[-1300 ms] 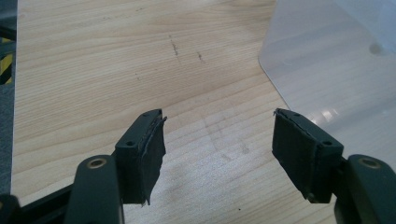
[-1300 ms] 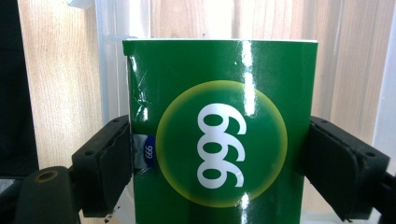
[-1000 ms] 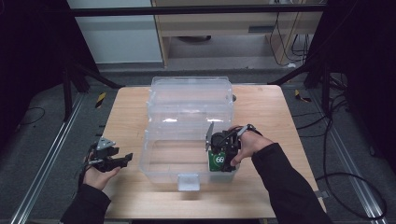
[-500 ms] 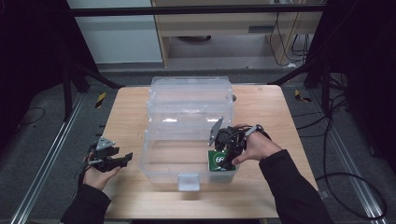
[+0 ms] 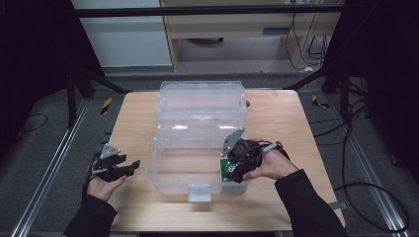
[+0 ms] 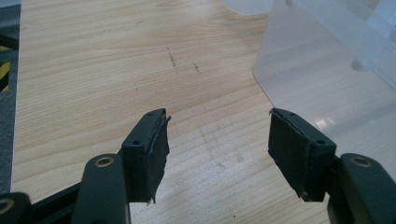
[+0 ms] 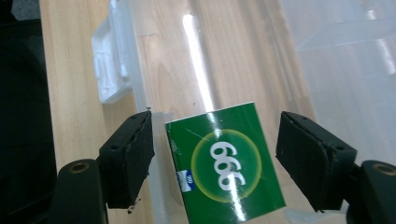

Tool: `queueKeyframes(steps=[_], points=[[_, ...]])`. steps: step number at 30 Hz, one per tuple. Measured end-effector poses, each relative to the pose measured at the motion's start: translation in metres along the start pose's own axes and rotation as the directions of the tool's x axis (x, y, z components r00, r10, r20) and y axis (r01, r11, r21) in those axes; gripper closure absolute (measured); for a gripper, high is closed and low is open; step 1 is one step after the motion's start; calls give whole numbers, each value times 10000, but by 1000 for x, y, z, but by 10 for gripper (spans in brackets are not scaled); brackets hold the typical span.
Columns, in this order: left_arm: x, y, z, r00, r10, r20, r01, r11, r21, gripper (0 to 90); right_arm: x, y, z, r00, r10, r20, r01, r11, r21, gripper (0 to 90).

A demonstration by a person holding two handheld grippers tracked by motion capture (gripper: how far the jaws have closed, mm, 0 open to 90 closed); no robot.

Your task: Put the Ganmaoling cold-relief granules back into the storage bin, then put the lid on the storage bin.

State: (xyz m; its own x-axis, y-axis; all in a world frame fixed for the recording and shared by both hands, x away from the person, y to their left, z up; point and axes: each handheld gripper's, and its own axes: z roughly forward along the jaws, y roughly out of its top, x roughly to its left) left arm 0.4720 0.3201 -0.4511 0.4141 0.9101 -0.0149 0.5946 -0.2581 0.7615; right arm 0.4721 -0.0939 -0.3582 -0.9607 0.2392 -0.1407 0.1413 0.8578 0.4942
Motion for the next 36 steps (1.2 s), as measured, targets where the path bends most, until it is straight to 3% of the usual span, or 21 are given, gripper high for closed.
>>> queueKeyframes(steps=[11,18,20,31,36], points=[[1,2,-4,10000,-18,11,19,9996,-291,384,12,9,9,9998,-171,-44,169,9988,-463,315],[0,3,-6,10000,-39,17,40,9994,-355,386,18,11,18,9993,-116,-350,94,9979,-643,369],[0,3,-5,10000,-46,16,46,9993,-366,387,18,11,20,9982,68,-596,-103,9982,-587,383],[-1,4,-6,10000,-9,-49,7,9993,-366,392,29,15,36,9924,-561,-1097,531,9981,-306,468],[-1,3,-5,10000,-8,-48,6,9995,-307,394,31,16,41,9899,-605,-1282,595,9982,-115,510]])
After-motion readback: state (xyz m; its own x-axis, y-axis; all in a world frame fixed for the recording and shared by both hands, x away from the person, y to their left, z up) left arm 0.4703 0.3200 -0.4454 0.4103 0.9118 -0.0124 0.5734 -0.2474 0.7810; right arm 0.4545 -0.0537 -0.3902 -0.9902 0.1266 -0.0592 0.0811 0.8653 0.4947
